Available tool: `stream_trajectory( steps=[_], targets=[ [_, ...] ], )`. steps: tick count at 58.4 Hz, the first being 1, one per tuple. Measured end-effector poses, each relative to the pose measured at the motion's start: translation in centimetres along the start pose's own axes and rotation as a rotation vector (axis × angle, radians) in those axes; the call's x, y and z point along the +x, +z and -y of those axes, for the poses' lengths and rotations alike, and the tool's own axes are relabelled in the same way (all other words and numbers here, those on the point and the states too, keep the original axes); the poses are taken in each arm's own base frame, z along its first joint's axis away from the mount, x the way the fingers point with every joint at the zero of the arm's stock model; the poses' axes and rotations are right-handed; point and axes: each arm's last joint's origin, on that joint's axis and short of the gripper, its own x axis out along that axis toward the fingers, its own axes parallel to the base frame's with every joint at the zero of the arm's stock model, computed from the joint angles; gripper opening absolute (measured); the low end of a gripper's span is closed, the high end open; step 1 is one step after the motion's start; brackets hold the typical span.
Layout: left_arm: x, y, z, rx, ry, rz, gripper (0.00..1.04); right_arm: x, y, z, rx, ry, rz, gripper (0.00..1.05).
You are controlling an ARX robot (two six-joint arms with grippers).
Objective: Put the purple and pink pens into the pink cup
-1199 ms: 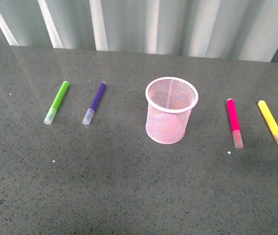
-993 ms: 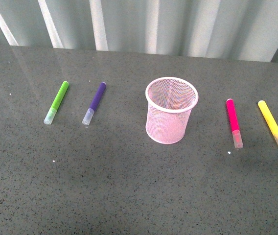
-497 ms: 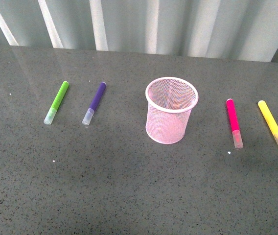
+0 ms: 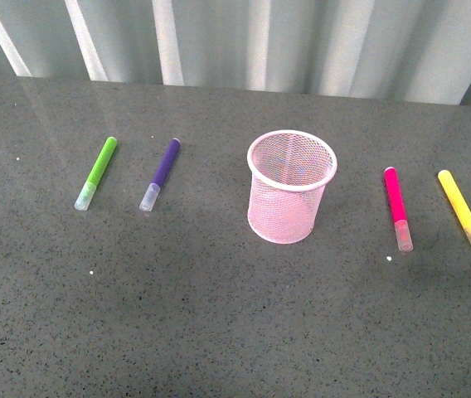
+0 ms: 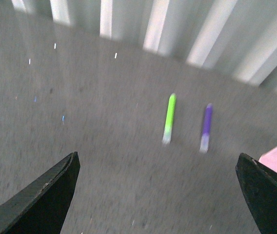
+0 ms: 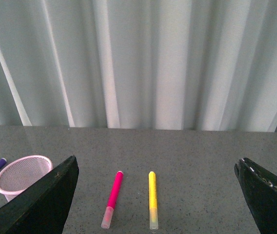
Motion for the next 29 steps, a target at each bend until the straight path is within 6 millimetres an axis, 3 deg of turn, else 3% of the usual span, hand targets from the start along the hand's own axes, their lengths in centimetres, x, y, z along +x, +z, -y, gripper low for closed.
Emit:
stream_trajectory(
  steps=[5, 11, 20, 29],
  targets=[
    [1.0, 5.1, 2.1, 0.011, -0.059, 0.137, 0.98, 0.0, 0.0, 0.0, 0.0, 0.0, 0.0, 0.98],
    [4.0, 8.9, 5.1, 0.067, -0.138, 0.148, 0.98, 0.0, 0.0, 0.0, 0.0, 0.0, 0.0, 0.98],
    [11.0, 11.0, 10.7, 0.177, -0.24, -0.043, 0.98, 0.0, 0.0, 0.0, 0.0, 0.0, 0.0, 0.98],
    [19.1, 10.3, 16.2, 0.276, -0.313, -0.355, 0.98, 0.0, 0.0, 0.0, 0.0, 0.0, 0.0, 0.98]
  ],
)
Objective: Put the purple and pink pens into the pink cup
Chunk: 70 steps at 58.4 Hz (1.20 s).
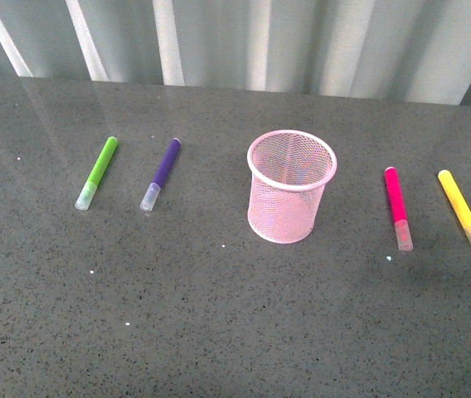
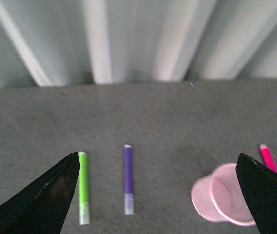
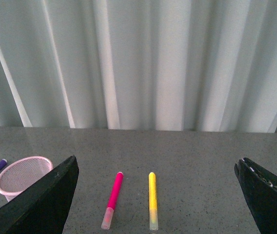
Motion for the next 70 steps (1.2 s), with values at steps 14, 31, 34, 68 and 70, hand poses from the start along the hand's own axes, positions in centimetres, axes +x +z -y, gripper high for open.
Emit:
stream_trajectory(
  steps=[14, 31, 34, 68, 70],
  targets=[
    [8.6, 0.7, 1.6, 0.041, -0.013, -0.282, 0.98, 0.0, 0.0, 0.0, 0.0, 0.0, 0.0, 0.98],
    [13.1, -2.2, 2.1, 0.045, -0.019, -0.394, 0.98, 0.0, 0.0, 0.0, 0.0, 0.0, 0.0, 0.98],
    [13.5, -2.6, 2.0, 0.047, -0.019, -0.396, 0.98, 0.0, 0.0, 0.0, 0.0, 0.0, 0.0, 0.98],
    [19.5, -7.8, -2.2, 0.073, 0.001, -0.448, 0.98, 0.0, 0.0, 0.0, 0.0, 0.0, 0.0, 0.98],
    [19.8, -8.2, -2.2, 0.077, 0.002, -0.455, 0.98, 0.0, 0.0, 0.0, 0.0, 0.0, 0.0, 0.98]
  ],
)
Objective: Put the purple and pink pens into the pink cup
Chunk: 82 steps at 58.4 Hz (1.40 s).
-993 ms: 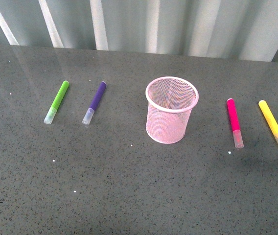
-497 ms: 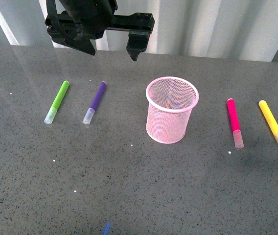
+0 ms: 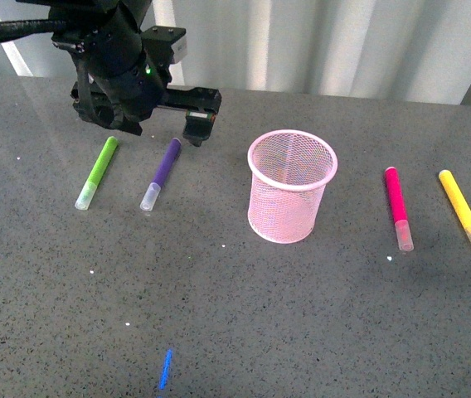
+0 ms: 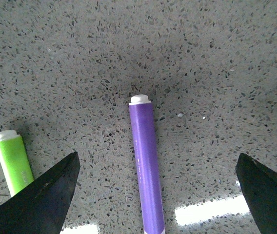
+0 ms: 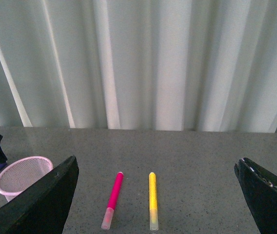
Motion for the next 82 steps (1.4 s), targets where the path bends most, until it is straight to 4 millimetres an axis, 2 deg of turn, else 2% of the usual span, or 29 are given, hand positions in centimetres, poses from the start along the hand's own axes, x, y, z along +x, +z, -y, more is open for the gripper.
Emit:
stream_trajectory(
  steps=[18, 37, 63, 69, 82],
  targets=[
    [2.3, -0.4, 1.1, 0.04, -0.013, -0.012, 0.98, 0.0, 0.0, 0.0, 0.0, 0.0, 0.0, 0.98],
    [3.7, -0.9, 1.4, 0.121, 0.021, 0.004, 0.98, 0.0, 0.0, 0.0, 0.0, 0.0, 0.0, 0.98],
    [4.0, -1.2, 2.0, 0.192, 0.055, 0.024, 0.33, 0.0, 0.0, 0.0, 0.0, 0.0, 0.0, 0.98],
    [4.1, -1.3, 2.2, 0.216, 0.082, 0.036, 0.14, 0.0, 0.0, 0.0, 0.0, 0.0, 0.0, 0.98],
    [2.9, -1.9, 2.5, 0.223, 0.135, 0.132, 0.13, 0.0, 0.0, 0.0, 0.0, 0.0, 0.0, 0.98]
  ],
)
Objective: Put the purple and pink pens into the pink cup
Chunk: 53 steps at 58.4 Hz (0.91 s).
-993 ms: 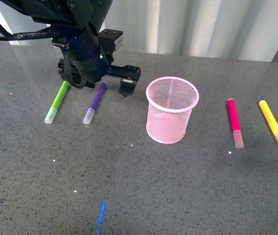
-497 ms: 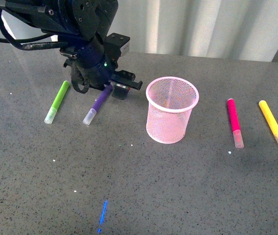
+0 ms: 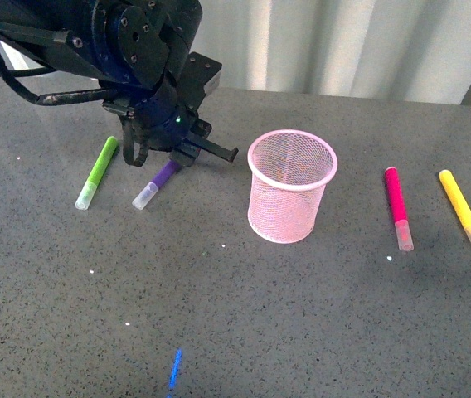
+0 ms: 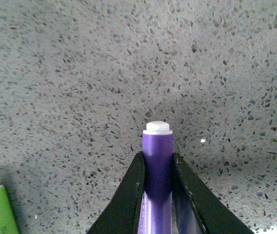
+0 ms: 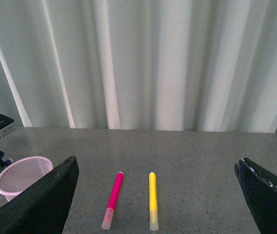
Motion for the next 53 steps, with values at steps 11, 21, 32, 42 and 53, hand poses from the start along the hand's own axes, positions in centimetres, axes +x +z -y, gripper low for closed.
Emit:
stream_trajectory(
  steps=[11, 21, 32, 42, 53],
  targets=[
    [-4.8, 2.6, -2.1, -0.151, 0.039, 0.182, 0.12, 0.0, 0.0, 0.0, 0.0, 0.0, 0.0, 0.98],
    [-13.2, 5.8, -5.0, -0.387, 0.052, 0.576, 0.12, 0.0, 0.0, 0.0, 0.0, 0.0, 0.0, 0.98],
    [-20.9, 5.8, -5.3, -0.612, -0.03, 0.927, 0.12, 0.0, 0.0, 0.0, 0.0, 0.0, 0.0, 0.98],
    [-22.4, 4.8, -2.0, -0.668, -0.124, 1.032, 0.12, 0.0, 0.0, 0.0, 0.0, 0.0, 0.0, 0.98],
    [-20.4, 4.2, 1.7, -0.707, -0.205, 1.02, 0.12, 0.0, 0.0, 0.0, 0.0, 0.0, 0.0, 0.98]
  ],
)
